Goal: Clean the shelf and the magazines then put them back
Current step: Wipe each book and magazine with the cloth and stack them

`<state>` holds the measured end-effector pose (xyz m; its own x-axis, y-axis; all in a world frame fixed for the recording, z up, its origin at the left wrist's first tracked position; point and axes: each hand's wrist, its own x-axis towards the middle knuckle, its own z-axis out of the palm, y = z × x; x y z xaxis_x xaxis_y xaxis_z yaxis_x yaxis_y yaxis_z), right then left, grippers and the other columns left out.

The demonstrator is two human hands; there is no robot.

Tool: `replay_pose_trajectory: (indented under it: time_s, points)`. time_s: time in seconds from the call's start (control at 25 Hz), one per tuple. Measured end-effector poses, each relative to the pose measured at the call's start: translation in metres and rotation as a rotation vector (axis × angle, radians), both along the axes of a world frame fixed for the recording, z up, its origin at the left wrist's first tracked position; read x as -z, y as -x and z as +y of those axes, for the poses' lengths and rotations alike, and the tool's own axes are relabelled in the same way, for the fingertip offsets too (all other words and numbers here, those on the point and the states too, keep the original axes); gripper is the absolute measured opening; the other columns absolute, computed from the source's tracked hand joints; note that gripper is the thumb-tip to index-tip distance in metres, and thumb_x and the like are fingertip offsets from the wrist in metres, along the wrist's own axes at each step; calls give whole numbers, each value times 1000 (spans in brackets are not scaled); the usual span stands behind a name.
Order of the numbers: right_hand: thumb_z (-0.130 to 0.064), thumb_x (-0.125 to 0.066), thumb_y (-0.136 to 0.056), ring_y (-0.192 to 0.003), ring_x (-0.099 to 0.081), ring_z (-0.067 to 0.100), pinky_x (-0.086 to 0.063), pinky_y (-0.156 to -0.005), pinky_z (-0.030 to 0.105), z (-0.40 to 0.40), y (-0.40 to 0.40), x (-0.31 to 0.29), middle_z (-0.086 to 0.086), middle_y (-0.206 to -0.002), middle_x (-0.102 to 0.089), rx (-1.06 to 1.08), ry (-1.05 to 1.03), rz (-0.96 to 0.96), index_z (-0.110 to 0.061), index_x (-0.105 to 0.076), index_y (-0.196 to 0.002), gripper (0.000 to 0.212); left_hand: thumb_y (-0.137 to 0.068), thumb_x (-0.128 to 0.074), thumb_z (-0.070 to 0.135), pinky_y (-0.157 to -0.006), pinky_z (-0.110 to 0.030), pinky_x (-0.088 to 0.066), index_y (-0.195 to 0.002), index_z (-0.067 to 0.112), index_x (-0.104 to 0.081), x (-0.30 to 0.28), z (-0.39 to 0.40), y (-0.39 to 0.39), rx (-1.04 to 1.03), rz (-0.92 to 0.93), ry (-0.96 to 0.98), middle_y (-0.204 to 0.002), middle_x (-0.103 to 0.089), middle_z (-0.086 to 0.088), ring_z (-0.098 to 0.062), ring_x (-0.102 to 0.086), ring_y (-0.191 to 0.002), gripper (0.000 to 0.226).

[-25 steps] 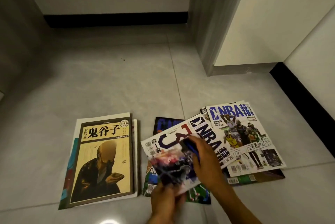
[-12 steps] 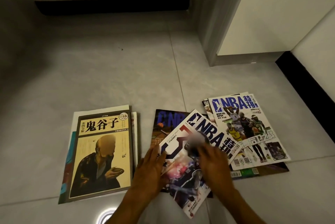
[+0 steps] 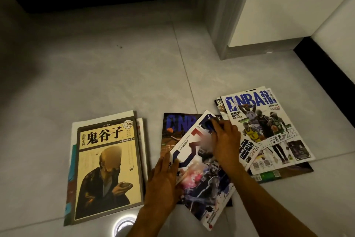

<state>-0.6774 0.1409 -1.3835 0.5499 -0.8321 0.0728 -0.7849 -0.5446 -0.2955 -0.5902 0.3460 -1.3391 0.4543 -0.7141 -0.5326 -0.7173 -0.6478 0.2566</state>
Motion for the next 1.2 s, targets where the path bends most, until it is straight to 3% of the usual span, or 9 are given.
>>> replay_pose_trajectory:
  time_s: [0.08, 0.24, 0.28, 0.44, 0.56, 0.68, 0.84, 1.0, 1.2]
  points:
    - [-13, -75, -76, -109, -52, 36, -48, -90, 50, 33, -26, 1, 14, -125, -54, 114, -38, -29, -20, -56, -132, 59, -90, -52, 58, -119, -44, -2, -153, 35, 6, 2, 2, -1, -13, 10, 2, -158, 25, 4, -23, 14, -148, 88]
    - [-11, -71, -78, -118, -46, 29, -50, -90, 43, 58, -34, -3, 5, -134, -47, -582, -5, 17, -28, -45, -141, 70, -88, -50, 62, -119, -42, -1, -151, 39, 6, 10, 7, -5, -25, -8, 35, -147, 34, 10, -21, 13, -148, 88]
    - [-10, -69, -80, -121, -44, 31, -47, -94, 47, 32, -30, -3, 5, -138, -45, -598, 11, 78, -29, -42, -143, 71, -89, -50, 62, -118, -41, 0, -151, 39, 7, 10, 7, -5, -23, -7, 23, -147, 34, 10, -21, 14, -148, 87]
    - [-12, -67, -82, -119, -45, 37, -40, -100, 47, -26, -28, 1, 11, -134, -48, -72, -67, -17, -25, -50, -138, 60, -90, -50, 60, -118, -42, 1, -151, 37, 11, 6, 3, -3, 7, 4, 11, -149, 34, 7, -23, 14, -148, 89]
    - [-11, -68, -83, -114, -47, 23, -42, -96, 29, 36, -38, -3, 5, -129, -54, 25, -94, -154, -25, -55, -135, 56, -89, -60, 45, -111, -40, -37, -149, 40, 8, -5, -2, -8, -144, 141, 169, -158, -22, -2, -24, -41, -136, 92]
    - [-14, -77, -72, -109, -46, 12, -46, -89, 24, 114, -11, -2, -4, -123, -57, -336, -119, -236, -29, -60, -128, 60, -99, -47, 18, -78, -27, -57, -147, 46, 15, -18, -11, -30, -397, 293, 302, -125, -58, -5, -10, -64, -86, 83]
    - [-36, -75, -75, -120, -42, 19, -40, -100, 40, 125, 50, 11, -13, -131, -50, -906, -9, -28, -40, -53, -128, 58, -102, -39, 16, -82, -26, -52, -148, 47, 2, -28, -12, -49, -394, 382, 258, -145, -47, -1, -16, -59, -112, 68]
    - [-32, -84, -64, -107, -43, 19, -52, -82, 41, 98, 22, 3, -8, -119, -56, -610, -84, -92, -34, -60, -122, 63, -104, -34, 28, -69, -20, -52, -149, 48, -4, -25, -10, -51, -358, 361, 241, -133, -57, -3, -9, -62, -88, 58]
    - [-16, -73, -78, -106, -44, 17, -47, -87, 35, 114, -18, -5, -10, -120, -54, -501, -188, -151, -30, -65, -119, 44, -103, -37, 26, -71, -20, -53, -150, 44, 4, -23, -14, -49, -255, 273, 187, -114, -63, -7, -14, -65, -85, 65]
